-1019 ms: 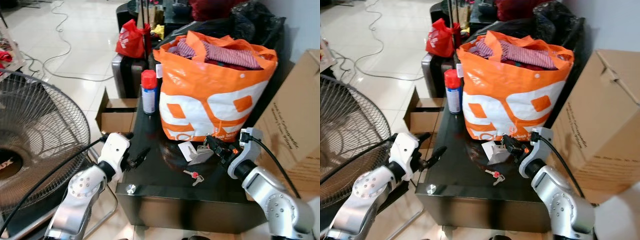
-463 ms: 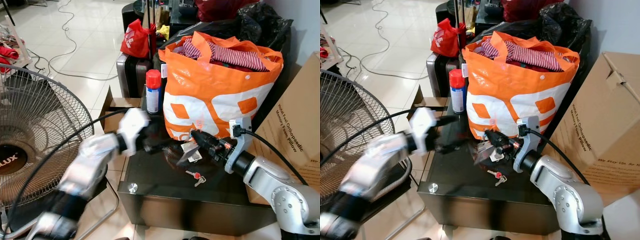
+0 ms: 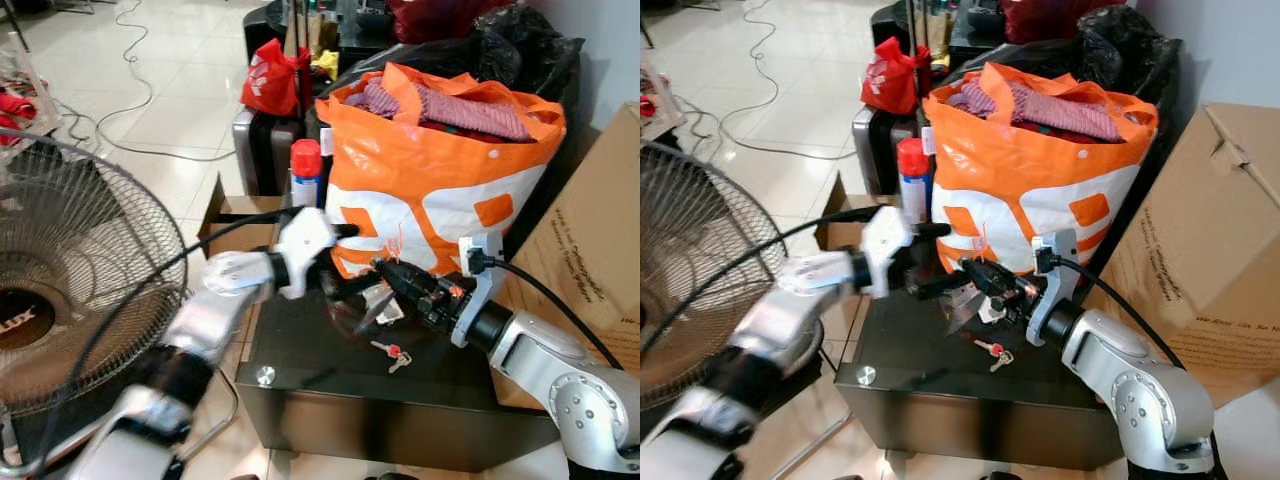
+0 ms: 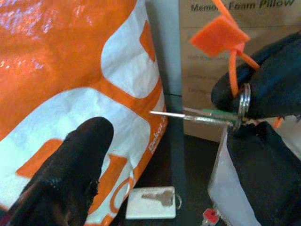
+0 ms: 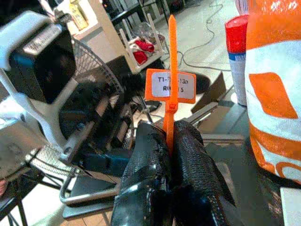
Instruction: Hang keys on a hook
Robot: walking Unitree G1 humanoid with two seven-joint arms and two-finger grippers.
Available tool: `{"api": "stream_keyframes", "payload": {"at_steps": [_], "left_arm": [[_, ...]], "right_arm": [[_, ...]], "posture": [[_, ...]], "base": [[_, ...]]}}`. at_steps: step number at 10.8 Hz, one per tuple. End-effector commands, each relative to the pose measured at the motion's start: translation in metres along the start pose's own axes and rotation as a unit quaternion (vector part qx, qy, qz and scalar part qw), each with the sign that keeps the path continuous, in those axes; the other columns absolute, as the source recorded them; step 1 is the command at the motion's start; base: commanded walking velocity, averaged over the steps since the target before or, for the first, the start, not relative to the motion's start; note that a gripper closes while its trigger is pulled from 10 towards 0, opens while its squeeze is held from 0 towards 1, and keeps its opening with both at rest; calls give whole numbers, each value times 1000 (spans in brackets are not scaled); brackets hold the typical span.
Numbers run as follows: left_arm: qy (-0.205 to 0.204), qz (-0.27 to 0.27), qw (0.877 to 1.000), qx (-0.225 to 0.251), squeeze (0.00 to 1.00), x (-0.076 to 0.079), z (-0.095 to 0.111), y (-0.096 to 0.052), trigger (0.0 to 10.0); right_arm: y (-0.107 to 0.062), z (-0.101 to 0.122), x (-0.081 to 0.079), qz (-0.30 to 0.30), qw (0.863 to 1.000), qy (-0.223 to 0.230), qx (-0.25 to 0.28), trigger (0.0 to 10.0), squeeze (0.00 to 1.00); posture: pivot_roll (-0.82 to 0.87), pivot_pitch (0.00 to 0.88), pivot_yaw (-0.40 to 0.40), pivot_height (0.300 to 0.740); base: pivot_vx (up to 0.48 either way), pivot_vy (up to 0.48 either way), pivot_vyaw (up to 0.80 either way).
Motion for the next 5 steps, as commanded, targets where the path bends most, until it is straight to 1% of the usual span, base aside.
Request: {"api": "stream_keyframes", "payload": {"at_steps": [1, 2, 3, 4, 5], "left_arm": [[12, -21, 1000, 5, 0, 6, 5, 8, 0], [6, -39, 999, 6, 0, 12, 3, 12, 0], [15, -43, 999, -3, 0, 17, -1, 11, 1294], [26, -25, 999, -13, 0, 17, -9, 3, 10000], [54, 58, 997, -20, 0, 5, -16, -14, 10000]], "right_arm": [[0, 3, -6, 13, 1000, 3, 5, 0, 0], [0, 3, -7, 15, 1000, 7, 7, 0, 0], [0, 3, -7, 15, 1000, 8, 8, 0, 0], [1, 4, -5, 11, 1000, 9, 10, 0, 0], [2, 6, -4, 9, 1000, 10, 11, 0, 0]], "posture": [[-65, 0, 5, 740], [-64, 0, 5, 740], [-68, 0, 8, 740], [-71, 0, 11, 740], [-68, 0, 7, 740]], "base": [[0, 0, 0], [0, 0, 0], [0, 0, 0], [0, 0, 0], [0, 0, 0]]}}
Point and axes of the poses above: a point about 5 cm out from each wrist's last joint towards the gripper, its own y axis pointing out of the wrist towards the gripper, its own z axis along the axis of the wrist's last joint, x = y × z, the point moved 3 cm from there along y, pointing out of the wrist towards the gripper, and after that the axes turned 8 degrees about -y, right-handed, at the moved point
